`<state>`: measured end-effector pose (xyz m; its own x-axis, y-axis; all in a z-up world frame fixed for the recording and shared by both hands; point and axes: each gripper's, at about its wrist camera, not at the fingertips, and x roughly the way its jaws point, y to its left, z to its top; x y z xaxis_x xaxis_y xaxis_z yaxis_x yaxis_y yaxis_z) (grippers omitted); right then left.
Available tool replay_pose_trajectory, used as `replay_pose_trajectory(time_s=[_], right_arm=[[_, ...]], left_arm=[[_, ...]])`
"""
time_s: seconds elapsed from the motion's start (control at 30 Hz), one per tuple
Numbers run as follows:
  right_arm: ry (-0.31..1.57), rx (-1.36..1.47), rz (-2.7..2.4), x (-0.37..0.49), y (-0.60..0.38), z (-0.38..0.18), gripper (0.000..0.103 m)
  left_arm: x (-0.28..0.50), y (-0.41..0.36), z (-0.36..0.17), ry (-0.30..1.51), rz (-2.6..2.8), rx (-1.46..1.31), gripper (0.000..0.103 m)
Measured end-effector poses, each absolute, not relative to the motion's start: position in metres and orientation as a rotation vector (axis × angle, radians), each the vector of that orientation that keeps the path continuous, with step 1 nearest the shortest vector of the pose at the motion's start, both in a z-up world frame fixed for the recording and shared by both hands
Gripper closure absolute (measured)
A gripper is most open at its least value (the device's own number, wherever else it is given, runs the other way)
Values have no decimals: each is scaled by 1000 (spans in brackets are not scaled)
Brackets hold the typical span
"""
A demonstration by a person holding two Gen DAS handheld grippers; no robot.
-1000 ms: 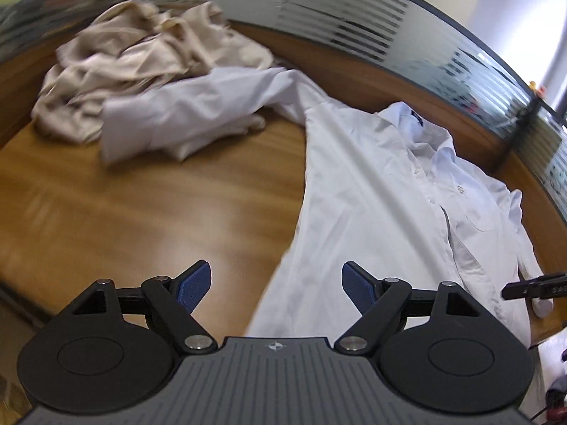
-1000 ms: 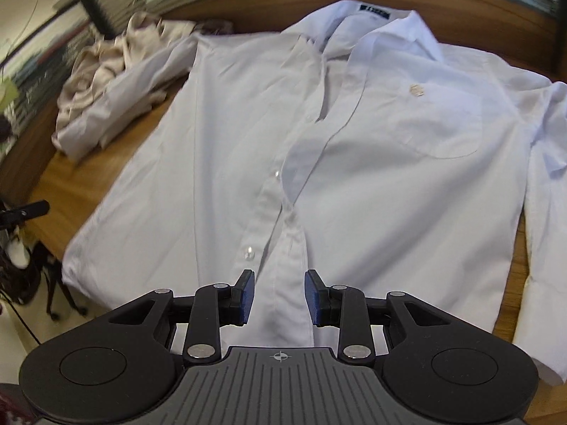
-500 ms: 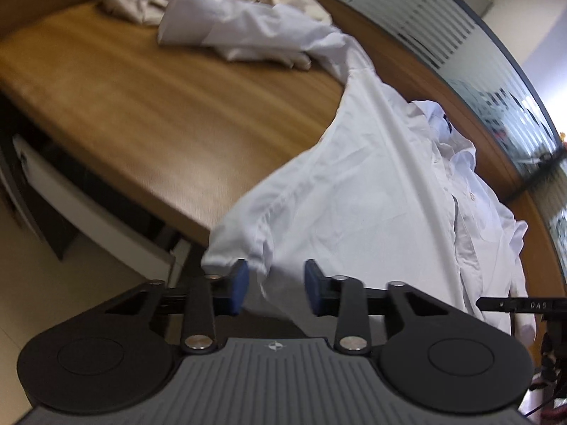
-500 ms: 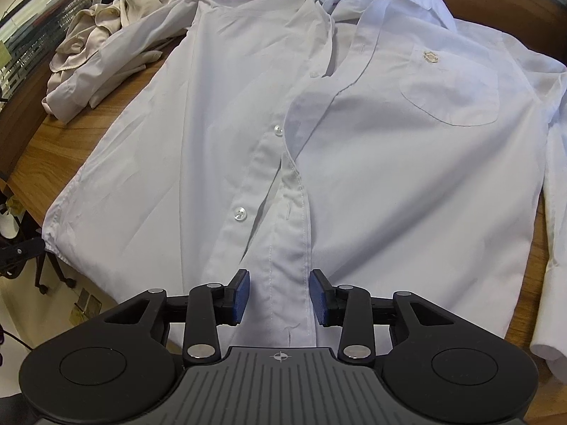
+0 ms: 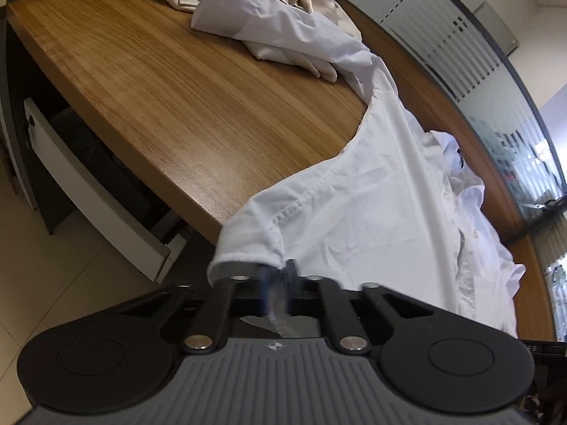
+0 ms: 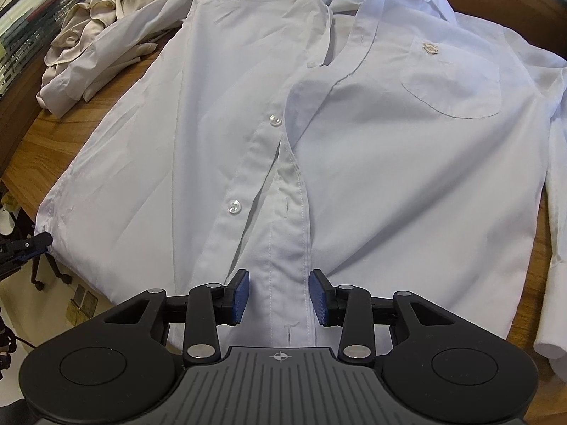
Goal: Fold clothes
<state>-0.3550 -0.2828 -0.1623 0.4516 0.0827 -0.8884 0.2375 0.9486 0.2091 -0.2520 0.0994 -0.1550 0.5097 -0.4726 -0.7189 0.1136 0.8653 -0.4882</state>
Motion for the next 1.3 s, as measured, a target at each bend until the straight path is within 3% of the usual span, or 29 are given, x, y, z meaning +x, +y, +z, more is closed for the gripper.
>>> replay_pose_trajectory(time_s=[0.43, 0.77, 0.9, 1.03, 1.17, 1.3], right_arm=[[1092, 341, -116, -356, -283, -164, 63], [1092, 324, -134, -355, -278, -166, 57], [1073, 335, -143, -360, -276, -161, 57], [1049, 368, -154, -368, -278, -157, 58], [1029, 403, -193, -377, -283, -158, 57], [1031, 474, -202, -391, -288, -164, 60]], left_arm=[[-233, 161, -130, 974, -325, -595, 103], [-228, 149, -150, 1022, -339, -373, 103], [-235, 150, -142, 1032, -402, -278, 91], [-240, 153, -122, 1018, -442, -221, 90], [-237, 142, -96, 970, -495, -175, 77], [-227, 127, -72, 917, -554, -160, 72]])
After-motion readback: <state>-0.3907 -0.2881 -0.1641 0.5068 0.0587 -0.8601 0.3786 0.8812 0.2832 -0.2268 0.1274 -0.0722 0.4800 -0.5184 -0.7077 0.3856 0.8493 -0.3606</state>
